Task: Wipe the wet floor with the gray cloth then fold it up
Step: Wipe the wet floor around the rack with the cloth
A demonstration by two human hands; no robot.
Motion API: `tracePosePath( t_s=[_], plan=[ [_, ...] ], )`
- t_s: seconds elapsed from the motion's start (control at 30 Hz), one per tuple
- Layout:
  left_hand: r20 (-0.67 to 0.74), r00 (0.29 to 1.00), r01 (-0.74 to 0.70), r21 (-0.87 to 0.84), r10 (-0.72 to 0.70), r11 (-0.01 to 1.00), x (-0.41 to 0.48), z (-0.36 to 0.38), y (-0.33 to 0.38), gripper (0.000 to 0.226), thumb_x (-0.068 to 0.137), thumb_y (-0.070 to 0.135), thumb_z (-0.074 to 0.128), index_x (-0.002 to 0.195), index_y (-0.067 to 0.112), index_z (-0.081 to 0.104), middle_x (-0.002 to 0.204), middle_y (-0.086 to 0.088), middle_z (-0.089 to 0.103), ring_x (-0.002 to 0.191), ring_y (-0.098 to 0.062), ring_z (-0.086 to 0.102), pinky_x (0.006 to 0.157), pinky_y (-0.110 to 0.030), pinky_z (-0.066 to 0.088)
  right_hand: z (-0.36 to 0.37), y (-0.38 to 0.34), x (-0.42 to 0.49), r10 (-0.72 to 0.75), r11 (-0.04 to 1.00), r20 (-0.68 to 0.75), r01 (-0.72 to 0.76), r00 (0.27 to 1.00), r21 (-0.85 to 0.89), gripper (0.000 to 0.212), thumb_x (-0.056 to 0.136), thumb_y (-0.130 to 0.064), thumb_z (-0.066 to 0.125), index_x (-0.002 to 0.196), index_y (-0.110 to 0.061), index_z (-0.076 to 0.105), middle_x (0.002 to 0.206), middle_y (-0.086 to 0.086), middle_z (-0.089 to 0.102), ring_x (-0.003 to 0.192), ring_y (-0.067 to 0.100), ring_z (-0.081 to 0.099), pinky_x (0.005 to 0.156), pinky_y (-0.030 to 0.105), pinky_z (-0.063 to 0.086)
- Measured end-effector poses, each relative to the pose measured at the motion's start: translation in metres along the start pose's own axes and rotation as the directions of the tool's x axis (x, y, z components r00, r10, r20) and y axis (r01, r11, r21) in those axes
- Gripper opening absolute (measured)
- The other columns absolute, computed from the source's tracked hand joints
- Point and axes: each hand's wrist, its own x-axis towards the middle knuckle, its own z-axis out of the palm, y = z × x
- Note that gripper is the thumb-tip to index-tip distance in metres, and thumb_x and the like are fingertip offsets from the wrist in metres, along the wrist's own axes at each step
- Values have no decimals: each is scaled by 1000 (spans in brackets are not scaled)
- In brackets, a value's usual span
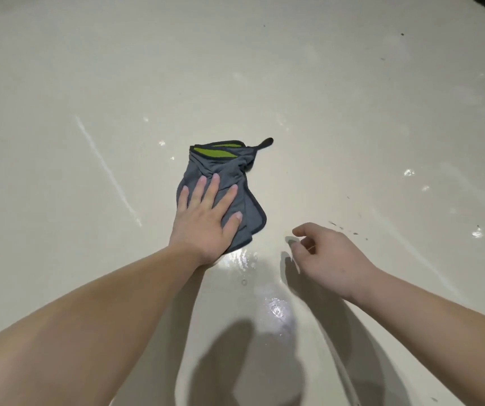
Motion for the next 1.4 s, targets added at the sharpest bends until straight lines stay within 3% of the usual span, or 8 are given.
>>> tracePosePath(
  t_s=[0.17,0.5,0.6,0.7,0.8,1.03,1.23,1.4],
  plan=[
    [-57,989,132,-96,-138,987,-81,24,10,65,104,60,11,163,37,3,172,-2,-10,158,-26,-15,125,-56,-4,26,-33,13,-107,980,-13,104,994,-167,21,98,-37,45,112,-32,60,95,-13,67,92,19,63,83,37,53],
    [-22,987,-158,-73,157,985,-182,46,-24,63,103,61,30,162,41,18,173,-1,-1,159,-24,-9,127,-51,-2,72,-87,29,-344,846,141,372,928,-382,14,94,-37,47,93,-26,56,95,-5,65,90,23,61,72,36,50],
    [-50,992,110,-48,-112,993,-182,40,-62,63,103,62,25,162,43,14,173,-4,1,159,-23,-7,126,-53,7,77,-98,30,-376,832,147,404,915,-381,17,97,-40,45,105,-31,57,99,-9,64,92,20,61,74,34,50],
    [-11,890,452,-92,-455,887,-193,40,-61,65,102,64,9,162,42,-1,171,-6,-15,157,-24,-19,126,-53,-4,83,-109,26,-389,837,180,428,903,-340,23,99,-41,43,115,-32,57,103,-13,64,96,17,61,79,36,52],
    [-12,831,548,-148,-556,823,-207,48,-30,67,100,62,-3,162,36,-5,169,-10,-19,155,-30,-23,125,-56,-8,93,-119,24,-421,822,215,470,881,-321,24,99,-39,43,116,-31,58,104,-13,63,96,17,61,81,36,53],
    [-9,886,457,-152,-464,876,-199,49,-29,69,100,65,7,162,38,-4,170,-10,-19,154,-33,-25,123,-58,-9,101,-114,32,-459,810,173,490,872,-322,20,98,-37,45,108,-30,61,101,-11,61,95,17,60,81,37,53],
    [-73,925,364,-108,-372,925,-114,30,-20,70,101,61,10,164,30,2,171,-16,-6,156,-42,-11,123,-63,-3,65,-72,41,-352,898,-46,323,935,-300,15,98,-38,47,105,-31,59,98,-9,59,93,18,57,73,34,45],
    [-80,995,57,-58,-61,997,-61,32,61,72,102,59,16,164,24,6,172,-17,-2,155,-46,-10,121,-66,-2,6,-12,26,-158,954,-183,103,970,-281,13,98,-40,49,99,-29,55,90,-11,61,87,18,60,70,37,50]
  ],
)
